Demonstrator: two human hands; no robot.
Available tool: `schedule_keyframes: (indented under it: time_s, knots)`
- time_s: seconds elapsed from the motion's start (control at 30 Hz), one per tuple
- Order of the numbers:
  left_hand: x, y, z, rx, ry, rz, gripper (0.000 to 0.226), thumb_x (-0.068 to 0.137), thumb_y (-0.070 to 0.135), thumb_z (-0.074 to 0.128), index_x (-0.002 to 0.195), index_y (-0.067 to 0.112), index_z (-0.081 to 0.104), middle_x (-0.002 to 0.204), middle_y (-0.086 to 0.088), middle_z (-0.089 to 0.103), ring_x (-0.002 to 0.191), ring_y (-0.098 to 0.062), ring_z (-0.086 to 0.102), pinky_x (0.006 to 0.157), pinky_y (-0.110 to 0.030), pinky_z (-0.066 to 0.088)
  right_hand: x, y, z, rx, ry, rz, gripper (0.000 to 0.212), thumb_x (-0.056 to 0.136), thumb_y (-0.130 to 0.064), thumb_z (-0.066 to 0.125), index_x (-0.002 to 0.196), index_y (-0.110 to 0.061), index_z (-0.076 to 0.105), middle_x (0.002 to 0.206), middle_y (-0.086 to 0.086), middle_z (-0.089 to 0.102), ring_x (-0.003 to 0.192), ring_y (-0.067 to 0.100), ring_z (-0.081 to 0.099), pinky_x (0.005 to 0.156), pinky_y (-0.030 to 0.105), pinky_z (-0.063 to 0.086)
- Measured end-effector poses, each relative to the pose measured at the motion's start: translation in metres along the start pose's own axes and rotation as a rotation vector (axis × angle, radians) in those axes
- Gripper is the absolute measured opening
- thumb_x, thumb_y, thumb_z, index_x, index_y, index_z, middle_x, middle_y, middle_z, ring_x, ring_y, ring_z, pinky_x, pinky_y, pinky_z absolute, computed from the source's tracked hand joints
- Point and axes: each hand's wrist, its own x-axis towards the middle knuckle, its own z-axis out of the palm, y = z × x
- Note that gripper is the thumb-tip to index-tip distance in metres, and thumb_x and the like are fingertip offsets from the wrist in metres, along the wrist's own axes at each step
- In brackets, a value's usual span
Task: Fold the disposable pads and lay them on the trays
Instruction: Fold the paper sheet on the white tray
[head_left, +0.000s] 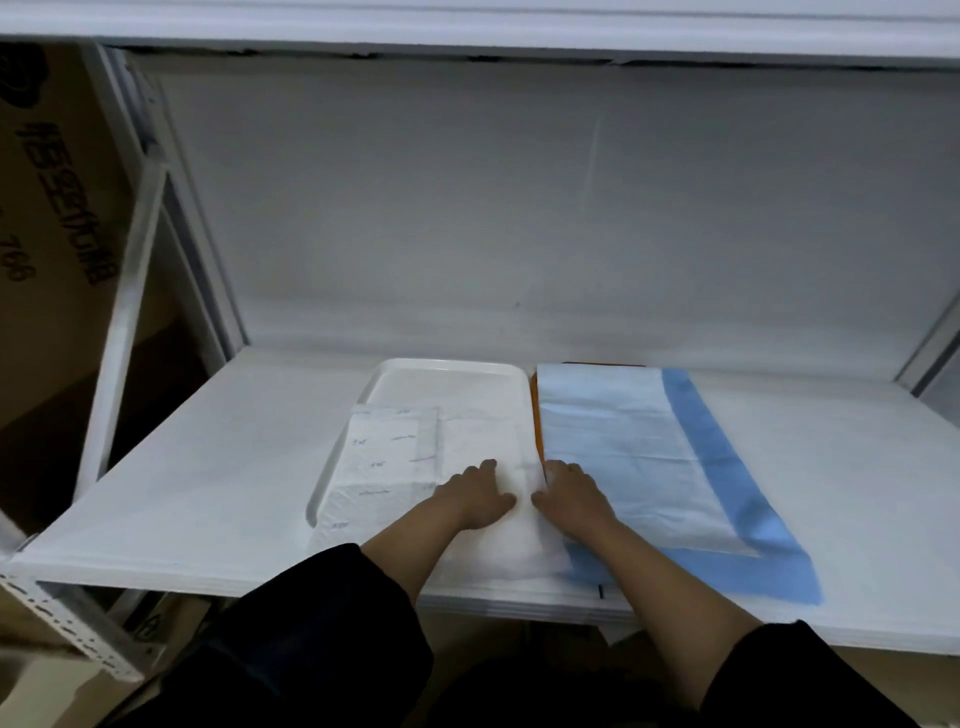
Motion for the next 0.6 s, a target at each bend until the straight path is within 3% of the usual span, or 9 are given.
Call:
schedule_keyframes:
  time_s: [0.13, 0.3, 0.47, 0.53, 0.6]
  knots:
    - [0.004, 0.023, 0.013, -0.037, -0.031, -0.044, 0.071, 0.095, 0.046, 0.043, 0.150, 0.011, 0.015, 0.154, -0.014, 0.026, 0.140, -0.030, 0.030, 0.114, -0.041, 0.028, 0.008, 0.009, -0.001, 0.233, -0.039, 0.063, 0.056, 0.092, -0.022, 0.053, 0.142, -0.007, 0.035, 0.132, 0.015, 0.051, 0.111, 0.023, 0.053, 0.086, 0.027, 0.039]
    - [0.006, 0.034, 0.018, -0.119, -0.054, -0.084, 0.068, 0.097, 0.048, 0.036, 0.150, 0.010, 0.016, 0.154, -0.016, 0.024, 0.140, -0.033, 0.028, 0.114, -0.040, 0.025, 0.010, 0.011, 0.001, 0.384, -0.064, 0.154, 0.062, 0.092, -0.022, 0.055, 0.145, -0.005, 0.028, 0.139, 0.015, 0.048, 0.126, 0.028, 0.047, 0.105, 0.034, 0.038]
    - [0.004, 0.036, 0.014, -0.227, -0.062, -0.069, 0.061, 0.100, 0.038, 0.034, 0.149, 0.006, 0.017, 0.154, -0.017, 0.025, 0.140, -0.031, 0.029, 0.114, -0.037, 0.025, 0.014, 0.012, 0.004, 0.430, -0.047, 0.173, 0.064, 0.089, -0.023, 0.060, 0.144, -0.006, 0.032, 0.138, 0.014, 0.048, 0.122, 0.029, 0.050, 0.102, 0.042, 0.043]
    - [0.004, 0.036, 0.013, -0.277, -0.053, -0.065, 0.058, 0.100, 0.030, 0.034, 0.149, 0.005, 0.017, 0.154, -0.016, 0.025, 0.140, -0.029, 0.030, 0.112, -0.034, 0.026, 0.015, 0.011, 0.005, 0.443, -0.048, 0.178, 0.061, 0.087, -0.022, 0.063, 0.140, -0.005, 0.038, 0.133, 0.014, 0.053, 0.116, 0.028, 0.055, 0.099, 0.041, 0.046]
    - [0.005, 0.036, 0.011, -0.319, -0.029, -0.055, 0.054, 0.100, 0.023, 0.034, 0.149, 0.005, 0.018, 0.154, -0.015, 0.025, 0.140, -0.028, 0.031, 0.110, -0.031, 0.028, 0.015, 0.010, 0.004, 0.452, -0.046, 0.179, 0.039, 0.086, -0.018, 0.065, 0.122, -0.006, 0.057, 0.113, 0.013, 0.063, 0.098, 0.024, 0.061, 0.092, 0.039, 0.051]
